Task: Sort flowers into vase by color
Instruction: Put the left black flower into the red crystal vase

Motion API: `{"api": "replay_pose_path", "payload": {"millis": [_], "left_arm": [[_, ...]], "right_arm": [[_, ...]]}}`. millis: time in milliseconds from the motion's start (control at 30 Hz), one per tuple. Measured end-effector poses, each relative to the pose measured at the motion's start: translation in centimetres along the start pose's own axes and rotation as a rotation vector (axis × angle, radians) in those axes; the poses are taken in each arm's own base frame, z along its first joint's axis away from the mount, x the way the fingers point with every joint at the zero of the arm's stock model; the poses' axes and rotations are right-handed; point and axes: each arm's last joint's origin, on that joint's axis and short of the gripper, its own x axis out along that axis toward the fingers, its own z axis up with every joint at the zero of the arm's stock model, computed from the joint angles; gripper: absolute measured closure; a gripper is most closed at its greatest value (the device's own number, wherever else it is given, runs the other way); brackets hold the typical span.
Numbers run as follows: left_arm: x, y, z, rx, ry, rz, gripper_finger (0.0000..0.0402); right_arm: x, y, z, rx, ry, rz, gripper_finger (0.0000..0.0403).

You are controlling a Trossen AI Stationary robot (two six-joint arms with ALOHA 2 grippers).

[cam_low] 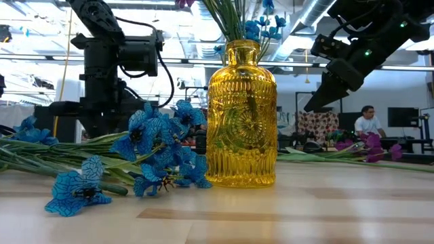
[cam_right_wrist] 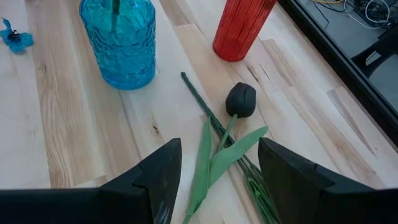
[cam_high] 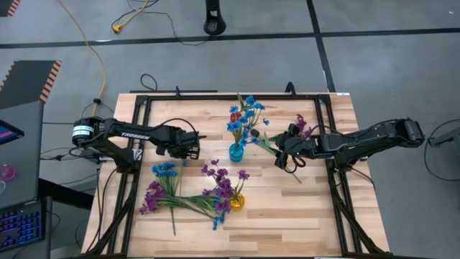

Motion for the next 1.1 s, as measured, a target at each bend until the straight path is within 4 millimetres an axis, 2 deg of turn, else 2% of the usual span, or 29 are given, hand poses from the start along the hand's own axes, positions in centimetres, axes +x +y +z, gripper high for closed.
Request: {"api": "replay_pose_path", "payload": {"millis": [233,500,700,1100], "left_arm": [[-0.6,0.1,1.1,0.016,-0.036,-0.064,0.0401],[-3.3,1.1,2.9,-0.004,-0.183,-0.166,0.0401],[-5.8,1.1,4.6,0.05,-0.415,-0.309,0.0401],[-10.1,-1.1,8.5,0.241,-0.943,-0.611,0.0401]], "right_arm": [[0.0,0.0,0.0,0.0,0.0,0.0,0.0163],[0.0,0.0,0.0,0.001,0.0,0.0,0.0163],[0.0,0.0,0.0,0.001,-0.001,0.0,0.0163],[0.0,0.0,0.0,0.001,-0.001,0.0,0.0163]]}}
